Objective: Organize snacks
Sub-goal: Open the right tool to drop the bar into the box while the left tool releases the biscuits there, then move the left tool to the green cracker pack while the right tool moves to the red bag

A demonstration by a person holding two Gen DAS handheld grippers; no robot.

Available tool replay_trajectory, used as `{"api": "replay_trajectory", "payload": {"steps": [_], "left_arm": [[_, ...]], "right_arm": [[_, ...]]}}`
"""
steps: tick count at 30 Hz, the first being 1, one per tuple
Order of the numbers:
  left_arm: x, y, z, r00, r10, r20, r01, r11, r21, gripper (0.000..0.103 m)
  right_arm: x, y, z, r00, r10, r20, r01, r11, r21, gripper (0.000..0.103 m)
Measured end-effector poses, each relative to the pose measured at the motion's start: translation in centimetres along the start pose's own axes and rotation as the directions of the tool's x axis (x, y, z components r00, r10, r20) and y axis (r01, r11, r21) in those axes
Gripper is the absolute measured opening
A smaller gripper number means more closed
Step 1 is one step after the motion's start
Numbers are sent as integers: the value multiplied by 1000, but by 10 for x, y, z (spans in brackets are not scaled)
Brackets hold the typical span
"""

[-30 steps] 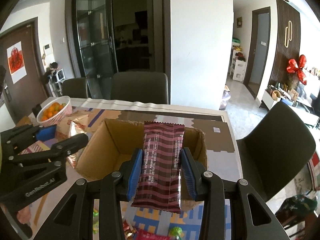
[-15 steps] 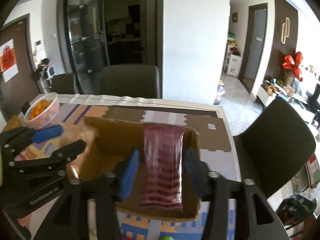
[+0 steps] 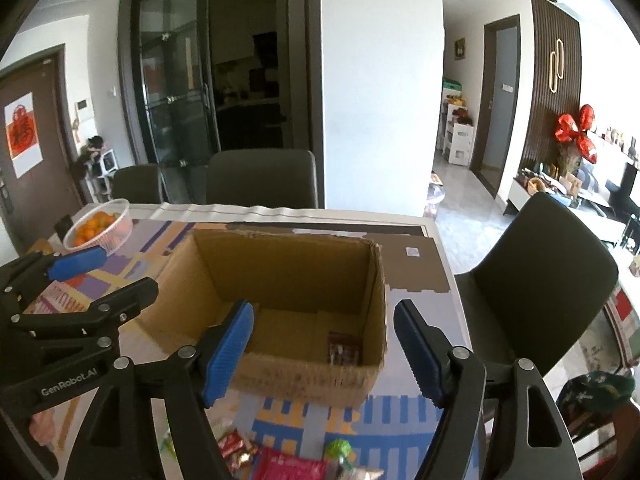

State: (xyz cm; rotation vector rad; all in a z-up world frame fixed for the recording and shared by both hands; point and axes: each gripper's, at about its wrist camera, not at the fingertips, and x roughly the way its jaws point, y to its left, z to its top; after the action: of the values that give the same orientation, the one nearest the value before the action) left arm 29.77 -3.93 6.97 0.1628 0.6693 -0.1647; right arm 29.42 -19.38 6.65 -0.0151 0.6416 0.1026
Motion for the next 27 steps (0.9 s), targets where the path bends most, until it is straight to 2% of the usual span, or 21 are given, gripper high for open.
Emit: {"api": "replay_trajectory", "payload": {"steps": [7, 14, 27], "left_arm": [[-36, -12, -20, 999, -12, 34, 12, 1000, 8, 75], [-54, -26, -46, 999, -47, 17, 46, 999, 20, 75], [-51, -51, -113, 994, -59, -92, 62, 997, 37, 76]], "right_arm": [[-38, 0, -19, 999, -10, 53, 10, 1000, -4, 75], [-63, -1, -44, 997, -26, 67, 26, 1000, -6, 75], [-71, -4, -112, 1000, -8, -21, 8, 1000, 0, 75]]}}
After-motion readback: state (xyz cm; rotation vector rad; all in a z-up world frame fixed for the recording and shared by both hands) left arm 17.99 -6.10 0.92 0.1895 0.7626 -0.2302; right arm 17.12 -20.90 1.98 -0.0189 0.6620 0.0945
